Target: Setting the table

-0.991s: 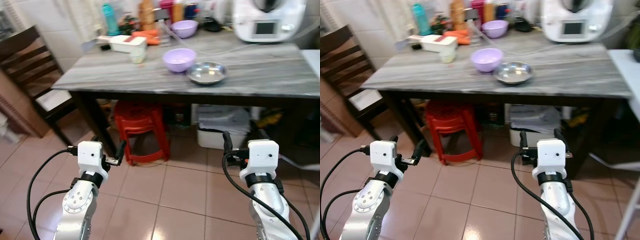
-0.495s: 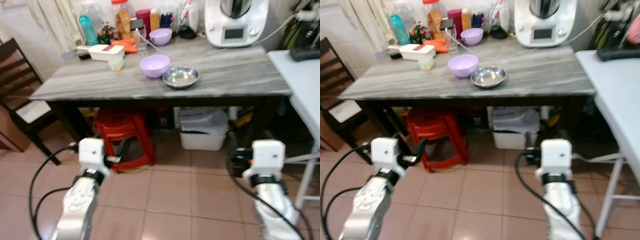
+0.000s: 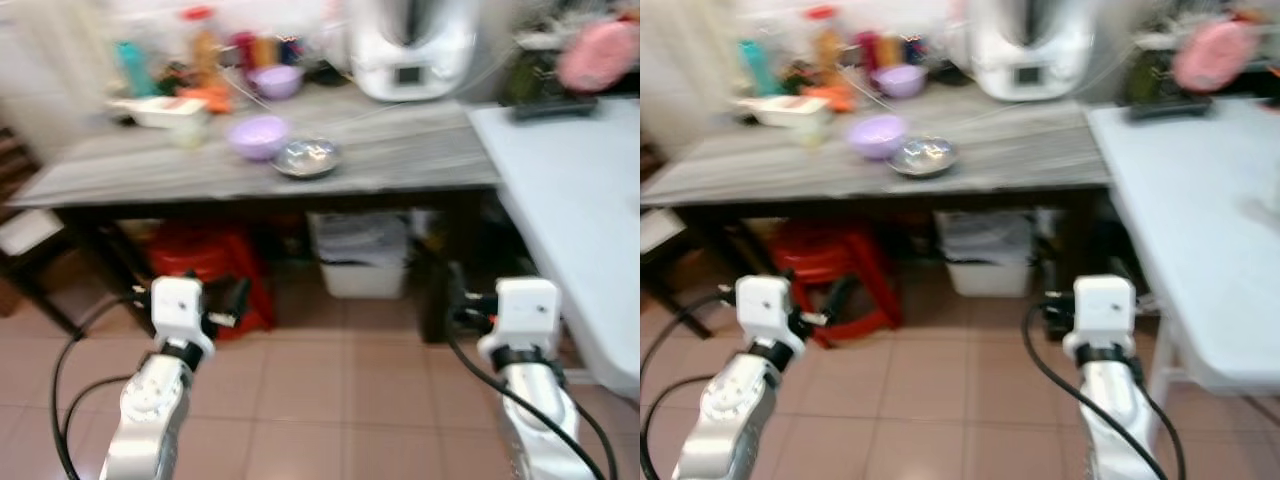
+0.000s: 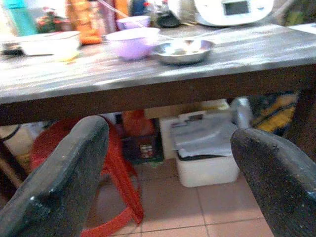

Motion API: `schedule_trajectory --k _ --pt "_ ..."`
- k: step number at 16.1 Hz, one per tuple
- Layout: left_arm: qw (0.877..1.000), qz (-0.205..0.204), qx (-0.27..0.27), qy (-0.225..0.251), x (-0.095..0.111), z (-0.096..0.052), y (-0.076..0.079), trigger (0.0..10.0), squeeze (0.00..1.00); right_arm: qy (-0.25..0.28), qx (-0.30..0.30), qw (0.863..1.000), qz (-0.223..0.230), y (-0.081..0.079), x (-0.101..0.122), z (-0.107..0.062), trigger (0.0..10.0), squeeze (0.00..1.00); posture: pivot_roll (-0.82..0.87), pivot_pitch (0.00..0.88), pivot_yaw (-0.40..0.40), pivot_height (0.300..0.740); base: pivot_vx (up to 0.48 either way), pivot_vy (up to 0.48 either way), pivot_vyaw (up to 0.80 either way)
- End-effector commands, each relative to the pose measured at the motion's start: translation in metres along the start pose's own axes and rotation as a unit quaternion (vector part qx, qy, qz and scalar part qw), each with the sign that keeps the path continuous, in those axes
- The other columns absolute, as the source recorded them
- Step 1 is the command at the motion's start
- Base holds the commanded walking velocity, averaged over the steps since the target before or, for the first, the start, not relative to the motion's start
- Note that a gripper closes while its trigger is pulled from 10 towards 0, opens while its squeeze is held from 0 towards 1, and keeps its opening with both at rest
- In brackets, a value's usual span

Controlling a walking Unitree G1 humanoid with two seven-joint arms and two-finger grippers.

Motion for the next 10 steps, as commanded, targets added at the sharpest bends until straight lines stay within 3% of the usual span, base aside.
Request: schedule_trajectory --k 1,10 --pt "1.0 0.0 0.005 -0.001 0.0003 -0.0002 -0.0032 10.0 0.0 0.007 0.005 1.0 0.002 -0.0018 0.0038 0.002 10.0 0.0 -0.05 0.0 0.145 0.74 0.0 -0.277 0.0" --pt "1.0 -0.004 -0.005 -0.006 -0.0031 -0.0006 0.0011 10.0 0.0 0.01 0.011 1.0 -0.001 -0.0046 0.005 0.0025 10.0 0.0 -0.05 0.0 0.145 0.74 0.0 -0.295 0.0"
Point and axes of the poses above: a point about 5 cm out from each wrist's last joint towards the gripper, its own z axis pointing out of the wrist towards the gripper, its own x axis along the axis of the wrist's last joint, y = z × x, the point moved 4 cm from there along z, pointing out of the wrist towards the gripper, and after that the axes turned 8 degrees about z, right-handed, at the moved point
